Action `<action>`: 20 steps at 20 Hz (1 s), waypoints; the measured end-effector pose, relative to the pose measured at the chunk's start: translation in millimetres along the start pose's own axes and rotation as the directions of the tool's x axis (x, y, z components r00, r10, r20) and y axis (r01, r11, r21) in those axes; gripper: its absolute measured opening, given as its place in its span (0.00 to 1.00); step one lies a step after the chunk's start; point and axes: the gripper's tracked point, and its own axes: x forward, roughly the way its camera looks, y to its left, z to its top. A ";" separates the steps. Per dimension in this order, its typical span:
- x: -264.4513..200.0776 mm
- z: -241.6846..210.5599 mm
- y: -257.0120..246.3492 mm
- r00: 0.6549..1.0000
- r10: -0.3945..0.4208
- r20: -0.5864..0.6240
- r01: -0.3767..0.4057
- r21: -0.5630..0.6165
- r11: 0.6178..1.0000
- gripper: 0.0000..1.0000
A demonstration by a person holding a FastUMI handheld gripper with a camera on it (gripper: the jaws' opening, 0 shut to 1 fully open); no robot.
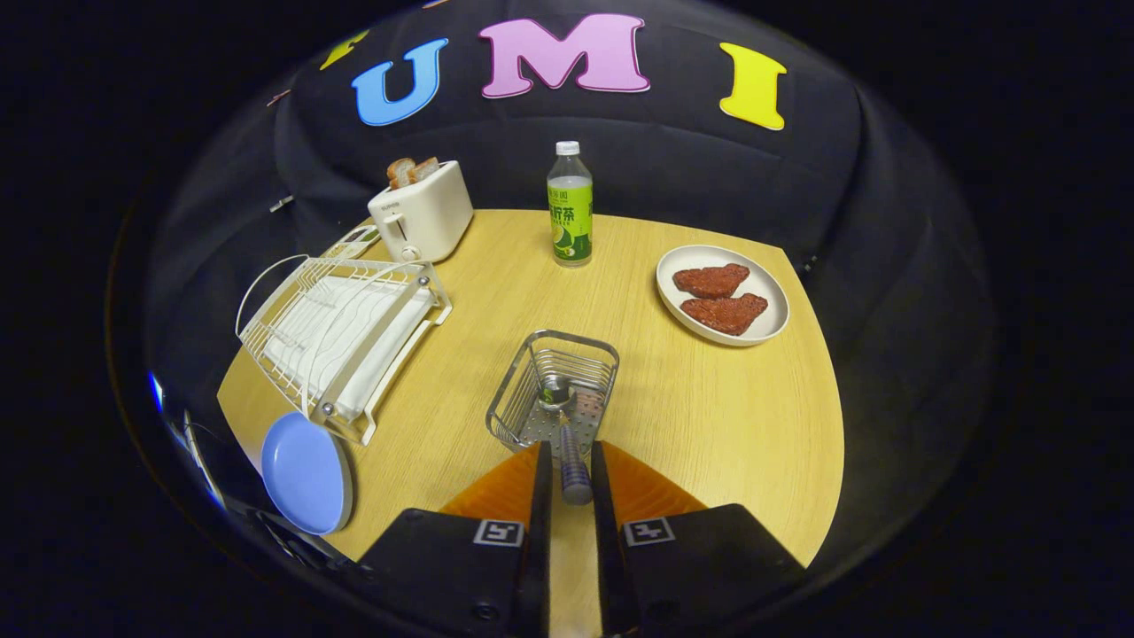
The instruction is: Take the plate from the dish rack, then take the spoon from the basket and place it into the plate.
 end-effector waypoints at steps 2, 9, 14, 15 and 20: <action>-0.6 0.8 1.6 1.000 0.006 0.003 -0.006 0.015 1.000 0.17; -38.9 19.2 1.9 0.998 -0.012 0.067 0.008 0.051 0.999 0.11; -111.9 46.6 33.0 0.983 0.045 0.180 -0.056 0.054 0.997 0.11; -126.0 51.0 46.8 0.976 0.077 0.204 -0.088 0.046 0.995 0.11; -174.1 53.8 139.9 0.933 0.261 0.246 -0.264 -0.023 0.964 0.11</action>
